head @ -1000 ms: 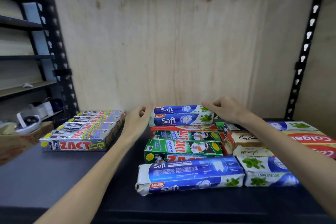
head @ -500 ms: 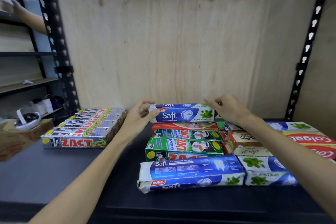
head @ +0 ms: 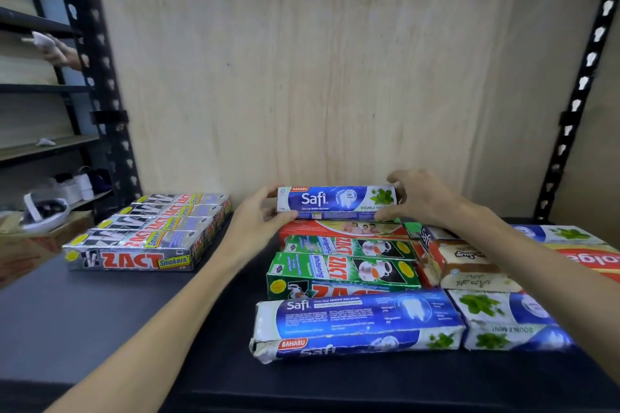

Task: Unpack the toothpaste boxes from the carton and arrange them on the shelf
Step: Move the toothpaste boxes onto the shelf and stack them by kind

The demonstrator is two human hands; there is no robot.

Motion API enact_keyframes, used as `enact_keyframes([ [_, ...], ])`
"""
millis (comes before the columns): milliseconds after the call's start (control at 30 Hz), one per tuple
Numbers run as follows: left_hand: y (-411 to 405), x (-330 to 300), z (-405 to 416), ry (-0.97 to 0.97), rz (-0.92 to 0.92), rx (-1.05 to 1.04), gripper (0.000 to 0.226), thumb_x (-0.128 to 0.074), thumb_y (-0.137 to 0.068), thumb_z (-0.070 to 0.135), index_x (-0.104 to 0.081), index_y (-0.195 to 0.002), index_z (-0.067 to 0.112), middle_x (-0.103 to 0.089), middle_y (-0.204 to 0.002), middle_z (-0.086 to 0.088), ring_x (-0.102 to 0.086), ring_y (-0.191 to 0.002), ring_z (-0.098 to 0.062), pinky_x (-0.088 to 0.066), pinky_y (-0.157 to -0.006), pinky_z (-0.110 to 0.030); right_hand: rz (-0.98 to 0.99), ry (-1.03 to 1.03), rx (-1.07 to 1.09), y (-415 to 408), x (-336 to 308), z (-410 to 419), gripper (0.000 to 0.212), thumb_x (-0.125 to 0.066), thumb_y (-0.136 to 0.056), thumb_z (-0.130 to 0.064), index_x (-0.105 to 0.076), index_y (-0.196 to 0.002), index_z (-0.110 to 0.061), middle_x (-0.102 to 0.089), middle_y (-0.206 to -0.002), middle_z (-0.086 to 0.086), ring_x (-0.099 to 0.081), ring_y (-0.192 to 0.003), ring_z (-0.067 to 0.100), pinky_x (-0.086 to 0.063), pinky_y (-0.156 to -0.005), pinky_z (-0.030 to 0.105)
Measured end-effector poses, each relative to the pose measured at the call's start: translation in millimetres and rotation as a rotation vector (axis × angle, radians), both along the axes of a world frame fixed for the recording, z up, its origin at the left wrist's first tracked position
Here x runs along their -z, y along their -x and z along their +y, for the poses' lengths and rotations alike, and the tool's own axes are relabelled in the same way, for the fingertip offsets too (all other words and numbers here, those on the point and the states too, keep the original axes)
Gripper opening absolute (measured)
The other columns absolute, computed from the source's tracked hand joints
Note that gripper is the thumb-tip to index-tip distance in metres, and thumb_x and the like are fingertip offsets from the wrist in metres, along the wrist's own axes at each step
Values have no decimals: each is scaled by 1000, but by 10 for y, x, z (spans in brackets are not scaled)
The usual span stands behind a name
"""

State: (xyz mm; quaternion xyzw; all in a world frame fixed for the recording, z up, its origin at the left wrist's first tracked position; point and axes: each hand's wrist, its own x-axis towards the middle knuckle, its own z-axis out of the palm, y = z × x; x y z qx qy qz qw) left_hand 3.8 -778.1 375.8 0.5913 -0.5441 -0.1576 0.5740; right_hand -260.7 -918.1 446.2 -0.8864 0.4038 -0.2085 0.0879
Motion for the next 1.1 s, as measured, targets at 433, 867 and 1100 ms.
enact_keyframes([
  [433, -469, -512, -110, -135, -458, -380, 47, -69, -94, 24, -53, -132, 2, -67, -118, -17, -65, -104, -33, -51, -92, -39, 11, 14, -23, -617, -122, -80, 65, -71, -88, -47, -48, -131, -4, -63, -112, 14, -56, -93, 27, -42, -72, 34],
  [867, -1073, -413, -79, -353, -445, -422, 37, -73, -92, 28, -58, -117, 6, -68, -107, -12, -63, -100, -28, -47, -80, -34, -124, -86, -20, -1216, 143, 65, 42, -76, -86, -41, -69, -110, -8, -75, -96, 8, -70, -85, 21, -47, -59, 25],
  [1100, -1041, -337, -3, -317, -443, -383, 37, -70, -94, 28, -56, -119, 6, -69, -113, -11, -61, -96, -23, -46, -78, -32, -148, -18, -27, -1190, 270, 148, 46, -66, -93, -43, -60, -121, -6, -72, -113, 10, -60, -85, 17, -43, -70, 27],
])
